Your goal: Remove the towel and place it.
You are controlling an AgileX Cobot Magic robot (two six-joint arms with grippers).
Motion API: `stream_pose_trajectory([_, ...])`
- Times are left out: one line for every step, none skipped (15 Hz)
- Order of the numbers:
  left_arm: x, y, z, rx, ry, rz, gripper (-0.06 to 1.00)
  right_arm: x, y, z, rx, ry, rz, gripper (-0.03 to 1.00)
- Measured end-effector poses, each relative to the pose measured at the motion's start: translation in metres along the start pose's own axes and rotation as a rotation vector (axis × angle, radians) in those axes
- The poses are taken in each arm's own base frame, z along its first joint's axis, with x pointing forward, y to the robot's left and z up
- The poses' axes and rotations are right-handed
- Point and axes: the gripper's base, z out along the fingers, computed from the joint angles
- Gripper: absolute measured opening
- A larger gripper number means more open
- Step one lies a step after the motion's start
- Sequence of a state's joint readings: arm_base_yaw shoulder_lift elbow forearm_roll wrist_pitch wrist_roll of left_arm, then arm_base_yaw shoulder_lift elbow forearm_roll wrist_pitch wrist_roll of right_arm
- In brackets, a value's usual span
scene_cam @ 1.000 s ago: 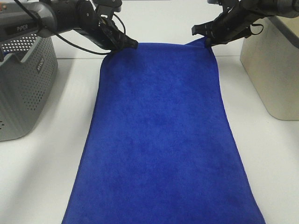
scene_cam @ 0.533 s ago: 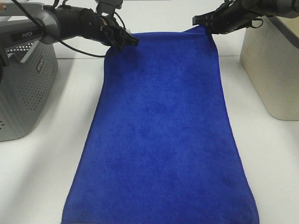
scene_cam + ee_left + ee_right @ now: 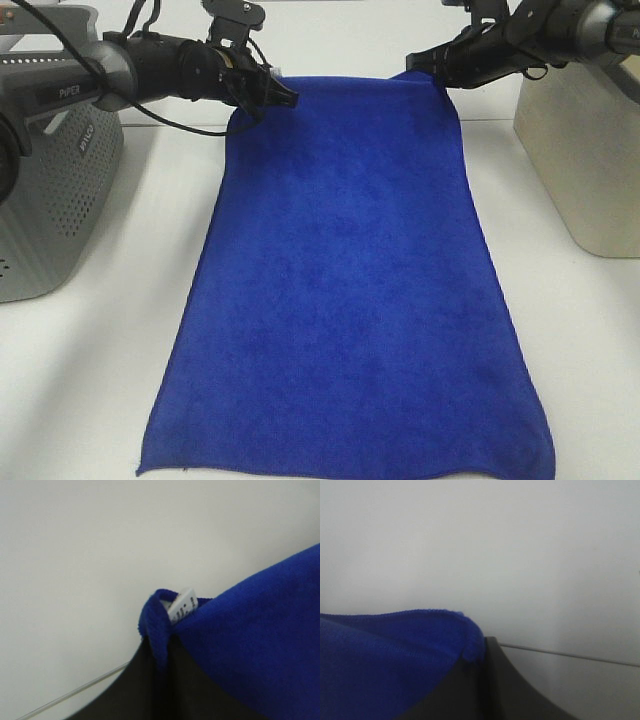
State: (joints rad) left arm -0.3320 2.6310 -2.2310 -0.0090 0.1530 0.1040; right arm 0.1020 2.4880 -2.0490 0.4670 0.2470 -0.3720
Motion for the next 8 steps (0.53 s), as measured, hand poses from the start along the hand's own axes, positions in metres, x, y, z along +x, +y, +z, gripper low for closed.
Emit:
stream_pose_trajectory([0.004, 0.0, 0.003, -0.002, -0.011, 0.009, 0.04, 0.003, -0.001, 0.004, 0.001, -0.006, -0.004, 0.02])
stream_pose_trajectory([0.007, -0.001, 0.005, -0.003, -0.021, 0.009, 0.04, 0.005, -0.002, 0.006, 0.005, -0.019, -0.013, 0.02])
stream_pose_trajectory([0.013, -0.001, 0.01, -0.006, -0.045, 0.015, 0.05, 0.008, -0.004, 0.011, 0.02, -0.043, -0.017, 0.02])
stream_pose_trajectory([0.017, -0.001, 0.013, -0.007, -0.051, 0.017, 0.08, 0.01, -0.005, 0.012, 0.026, -0.048, -0.018, 0.02])
stream_pose_trajectory([0.02, -0.002, 0.014, -0.007, -0.049, 0.018, 0.09, 0.011, -0.005, 0.013, 0.028, -0.05, -0.018, 0.02])
stream_pose_trajectory([0.023, -0.002, 0.016, -0.007, -0.055, 0.018, 0.14, 0.014, -0.006, 0.016, 0.032, -0.048, -0.021, 0.02])
stream_pose_trajectory([0.027, -0.002, 0.019, -0.007, -0.057, 0.018, 0.18, 0.017, -0.007, 0.018, 0.034, -0.044, -0.02, 0.02])
stream_pose_trajectory([0.029, -0.003, 0.02, -0.009, -0.071, 0.018, 0.22, 0.021, -0.008, 0.021, 0.037, -0.039, -0.019, 0.02])
